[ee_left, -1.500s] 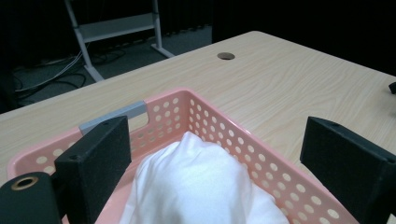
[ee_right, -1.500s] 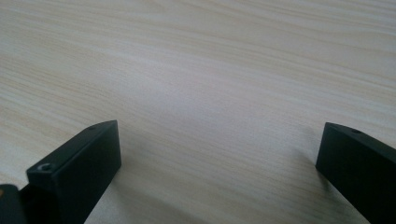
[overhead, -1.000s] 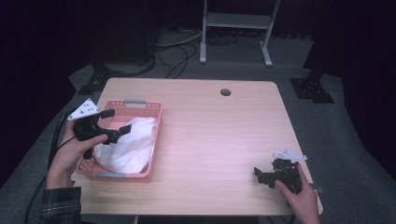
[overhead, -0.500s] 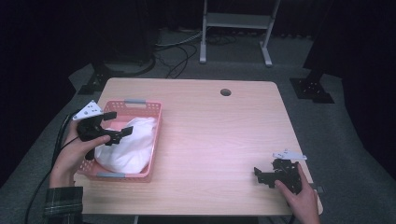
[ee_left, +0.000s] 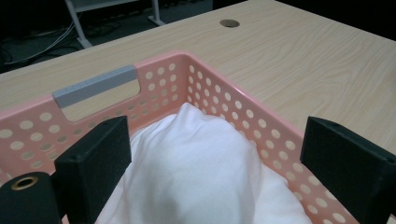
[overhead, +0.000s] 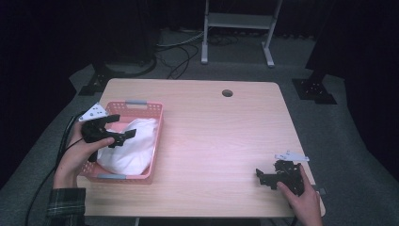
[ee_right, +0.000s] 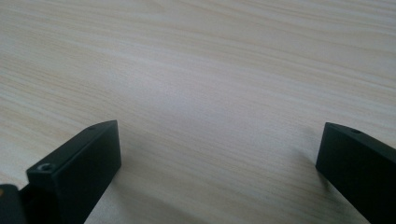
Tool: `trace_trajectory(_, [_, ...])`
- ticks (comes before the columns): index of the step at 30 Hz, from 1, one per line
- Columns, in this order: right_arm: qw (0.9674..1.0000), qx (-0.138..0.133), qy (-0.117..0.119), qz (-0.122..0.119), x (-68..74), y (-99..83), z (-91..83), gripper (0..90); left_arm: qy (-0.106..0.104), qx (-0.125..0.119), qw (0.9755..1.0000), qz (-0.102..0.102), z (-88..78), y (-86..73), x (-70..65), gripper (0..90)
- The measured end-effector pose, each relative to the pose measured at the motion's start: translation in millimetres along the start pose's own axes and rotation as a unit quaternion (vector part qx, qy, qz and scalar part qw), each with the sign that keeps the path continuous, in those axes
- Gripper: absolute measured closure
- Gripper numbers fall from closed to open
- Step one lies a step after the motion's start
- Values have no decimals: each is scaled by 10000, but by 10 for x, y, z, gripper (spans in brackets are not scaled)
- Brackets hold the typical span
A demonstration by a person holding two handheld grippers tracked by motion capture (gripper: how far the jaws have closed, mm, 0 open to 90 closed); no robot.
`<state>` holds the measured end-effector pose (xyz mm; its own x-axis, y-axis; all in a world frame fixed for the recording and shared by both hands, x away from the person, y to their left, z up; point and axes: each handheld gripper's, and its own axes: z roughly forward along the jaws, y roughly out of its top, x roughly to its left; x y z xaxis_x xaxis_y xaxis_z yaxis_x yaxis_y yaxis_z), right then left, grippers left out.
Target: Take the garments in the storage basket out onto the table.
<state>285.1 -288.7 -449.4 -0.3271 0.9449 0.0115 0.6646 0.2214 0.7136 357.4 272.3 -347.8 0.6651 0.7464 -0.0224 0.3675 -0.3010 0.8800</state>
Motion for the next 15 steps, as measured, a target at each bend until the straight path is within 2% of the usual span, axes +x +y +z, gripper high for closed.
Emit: trace_trajectory(15, [10000,-3,0,2,0,0,1,0,49,165,9998,-31,67,-50,21,83])
